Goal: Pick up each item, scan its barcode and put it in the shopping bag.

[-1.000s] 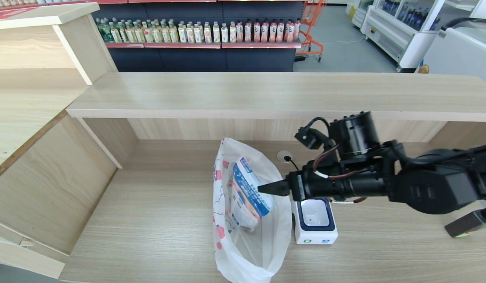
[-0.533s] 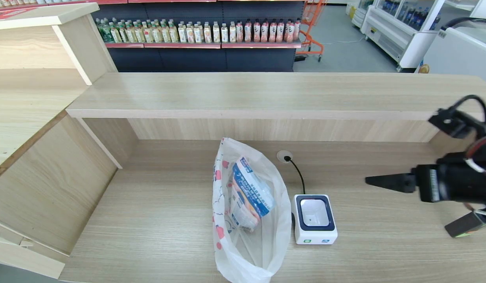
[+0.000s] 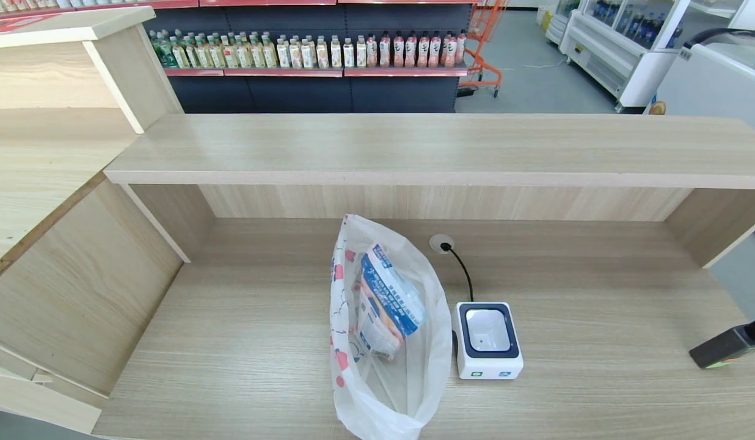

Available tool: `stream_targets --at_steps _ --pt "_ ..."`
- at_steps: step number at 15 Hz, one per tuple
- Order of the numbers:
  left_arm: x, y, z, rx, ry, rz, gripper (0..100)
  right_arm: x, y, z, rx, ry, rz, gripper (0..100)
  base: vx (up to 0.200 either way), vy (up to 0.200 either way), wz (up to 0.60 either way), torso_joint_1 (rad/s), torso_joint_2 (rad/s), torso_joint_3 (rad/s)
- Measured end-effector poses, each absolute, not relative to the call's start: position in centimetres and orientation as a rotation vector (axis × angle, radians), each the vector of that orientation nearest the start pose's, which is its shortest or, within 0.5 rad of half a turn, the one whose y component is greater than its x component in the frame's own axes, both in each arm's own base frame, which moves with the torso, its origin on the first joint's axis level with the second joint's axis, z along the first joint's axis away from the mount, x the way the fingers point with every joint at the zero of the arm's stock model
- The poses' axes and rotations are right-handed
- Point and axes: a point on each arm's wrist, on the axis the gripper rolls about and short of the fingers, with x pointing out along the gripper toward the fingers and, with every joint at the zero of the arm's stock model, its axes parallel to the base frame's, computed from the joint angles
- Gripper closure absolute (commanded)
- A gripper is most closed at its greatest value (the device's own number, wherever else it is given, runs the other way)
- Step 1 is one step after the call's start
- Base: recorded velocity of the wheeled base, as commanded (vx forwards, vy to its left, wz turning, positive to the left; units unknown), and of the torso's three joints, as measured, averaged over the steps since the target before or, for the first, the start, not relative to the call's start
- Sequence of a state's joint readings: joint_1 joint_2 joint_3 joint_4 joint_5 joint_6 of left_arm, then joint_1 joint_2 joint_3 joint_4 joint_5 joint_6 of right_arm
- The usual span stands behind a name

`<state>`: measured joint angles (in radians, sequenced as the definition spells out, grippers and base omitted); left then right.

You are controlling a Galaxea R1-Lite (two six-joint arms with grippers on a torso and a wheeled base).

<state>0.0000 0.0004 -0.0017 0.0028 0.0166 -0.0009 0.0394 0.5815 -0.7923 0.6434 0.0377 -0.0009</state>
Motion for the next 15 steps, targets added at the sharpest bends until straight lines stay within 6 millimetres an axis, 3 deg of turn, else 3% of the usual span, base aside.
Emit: stream_targets --at_steps 5,9,13,15 --pt "-2.3 0.0 7.6 -0.004 0.001 0.017 0 -2.8 0.1 22.4 0.029 0.347 0.012 0 -0.16 0.0 0.0 0.007 0.0 0.001" --pt "-2.3 0.0 7.6 0.001 0.002 0.017 0 -4.5 0.3 19.7 0.036 0.358 -0.011 0 -0.2 0.0 0.0 -0.005 0.0 0.005" --pt "-2.3 0.0 7.6 0.001 0.001 0.017 0 -6.1 0.4 17.7 0.041 0.357 -0.023 0 0.0 0.0 0.0 0.0 0.0 0.0" --pt "-2.3 0.0 7.6 -0.004 0.001 0.017 0 -6.3 0.4 17.5 0.041 0.345 -0.023 0 0.0 -0.2 0.0 0.019 0.0 0.002"
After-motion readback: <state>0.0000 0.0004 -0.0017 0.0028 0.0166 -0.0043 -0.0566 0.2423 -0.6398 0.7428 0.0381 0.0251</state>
